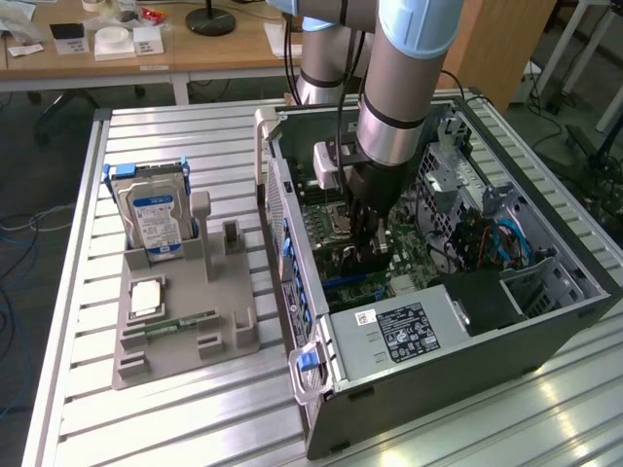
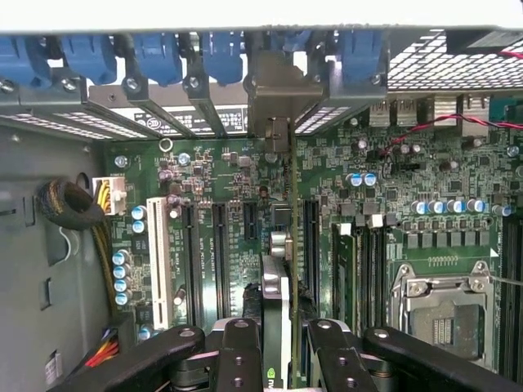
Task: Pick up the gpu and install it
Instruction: 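Insert the gpu into the slot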
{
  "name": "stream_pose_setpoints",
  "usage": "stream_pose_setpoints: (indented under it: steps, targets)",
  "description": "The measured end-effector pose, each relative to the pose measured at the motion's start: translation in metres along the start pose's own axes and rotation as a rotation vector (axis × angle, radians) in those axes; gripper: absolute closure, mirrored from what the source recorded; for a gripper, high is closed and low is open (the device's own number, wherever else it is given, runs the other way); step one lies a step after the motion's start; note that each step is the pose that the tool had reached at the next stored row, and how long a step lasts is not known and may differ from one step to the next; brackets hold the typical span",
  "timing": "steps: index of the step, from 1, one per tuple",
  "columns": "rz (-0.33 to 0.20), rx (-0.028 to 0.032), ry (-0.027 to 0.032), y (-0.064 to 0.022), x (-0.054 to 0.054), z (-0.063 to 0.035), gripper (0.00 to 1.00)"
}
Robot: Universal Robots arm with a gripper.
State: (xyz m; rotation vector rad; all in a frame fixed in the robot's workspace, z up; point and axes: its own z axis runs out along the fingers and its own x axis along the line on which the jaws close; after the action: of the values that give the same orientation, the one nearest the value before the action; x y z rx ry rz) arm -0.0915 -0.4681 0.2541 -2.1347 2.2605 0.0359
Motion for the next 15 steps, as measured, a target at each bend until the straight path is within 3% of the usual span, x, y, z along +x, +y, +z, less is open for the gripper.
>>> stream_pose_setpoints:
  steps: [15]
  targets:
    - [0.0,0.0001,-0.0002,0.0013,-0.0006,0.003,0.73]
